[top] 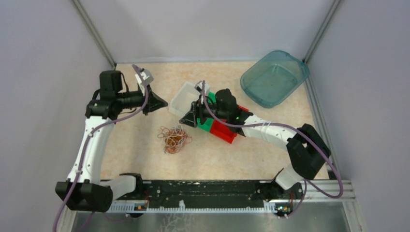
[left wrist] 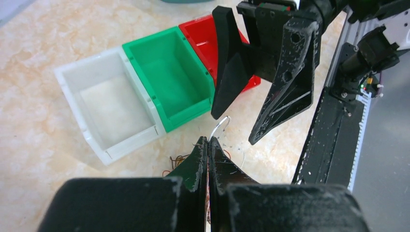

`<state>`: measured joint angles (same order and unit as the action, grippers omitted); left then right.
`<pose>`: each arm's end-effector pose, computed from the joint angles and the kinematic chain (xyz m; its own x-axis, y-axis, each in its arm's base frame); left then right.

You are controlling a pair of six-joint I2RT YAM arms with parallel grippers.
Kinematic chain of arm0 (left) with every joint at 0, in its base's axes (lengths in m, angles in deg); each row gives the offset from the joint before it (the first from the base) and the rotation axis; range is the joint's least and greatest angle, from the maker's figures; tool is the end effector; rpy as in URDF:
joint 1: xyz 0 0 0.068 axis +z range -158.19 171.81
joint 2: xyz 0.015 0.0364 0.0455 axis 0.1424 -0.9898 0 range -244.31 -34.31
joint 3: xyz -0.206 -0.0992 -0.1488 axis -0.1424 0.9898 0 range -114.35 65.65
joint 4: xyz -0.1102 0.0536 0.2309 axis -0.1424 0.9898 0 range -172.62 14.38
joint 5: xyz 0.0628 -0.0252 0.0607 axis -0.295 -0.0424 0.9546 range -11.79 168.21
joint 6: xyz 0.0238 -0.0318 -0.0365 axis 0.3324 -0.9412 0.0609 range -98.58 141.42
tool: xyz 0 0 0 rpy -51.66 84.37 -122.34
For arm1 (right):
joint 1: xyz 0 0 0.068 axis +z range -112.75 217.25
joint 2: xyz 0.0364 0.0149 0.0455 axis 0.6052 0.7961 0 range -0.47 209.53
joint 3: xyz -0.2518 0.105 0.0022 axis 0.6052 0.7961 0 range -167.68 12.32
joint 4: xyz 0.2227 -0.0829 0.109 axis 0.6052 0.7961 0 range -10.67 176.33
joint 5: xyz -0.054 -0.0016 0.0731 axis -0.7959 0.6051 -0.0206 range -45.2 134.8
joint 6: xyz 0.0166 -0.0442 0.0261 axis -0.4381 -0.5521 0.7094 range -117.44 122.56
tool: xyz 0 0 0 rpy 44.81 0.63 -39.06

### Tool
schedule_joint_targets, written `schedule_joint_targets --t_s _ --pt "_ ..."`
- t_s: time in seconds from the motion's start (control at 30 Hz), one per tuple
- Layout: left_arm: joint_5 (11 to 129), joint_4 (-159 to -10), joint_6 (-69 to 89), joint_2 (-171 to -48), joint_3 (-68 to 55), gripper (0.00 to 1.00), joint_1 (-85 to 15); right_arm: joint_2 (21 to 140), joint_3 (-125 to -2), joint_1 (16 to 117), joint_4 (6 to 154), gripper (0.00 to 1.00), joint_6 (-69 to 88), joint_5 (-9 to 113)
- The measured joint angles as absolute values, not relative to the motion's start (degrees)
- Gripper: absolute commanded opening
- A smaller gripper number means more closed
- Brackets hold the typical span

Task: Untangle the cables
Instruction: Untie the cable.

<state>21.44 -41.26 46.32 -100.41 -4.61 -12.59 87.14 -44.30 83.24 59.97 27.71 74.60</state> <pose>0.2246 -0.0473 0.3758 -0.2493 0.2506 -0.9354 0.8945 0.4296 -0.1233 0.2323 0.2659 0.2814 -0.5357 -0.0240 -0.8441 -0.8116 0.2904 0.5069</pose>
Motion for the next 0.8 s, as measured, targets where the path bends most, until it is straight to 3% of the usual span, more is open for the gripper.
schedule_joint_targets --t_s 0.27,0.47,0.8 --pt "22.1 -40.0 42.0 -100.5 -10.8 0.00 -12.6 86.9 -44.9 83.5 56.4 0.61 26.5 74.2" --pt "24.0 -39.4 39.4 -100.8 -15.9 0.00 -12.6 86.9 -45.9 85.1 53.8 0.73 25.0 73.6" --pt "26.9 -36.4 37.9 -100.3 -24.5 0.00 -12.6 89.7 -43.1 87.1 46.4 0.73 24.6 71.0"
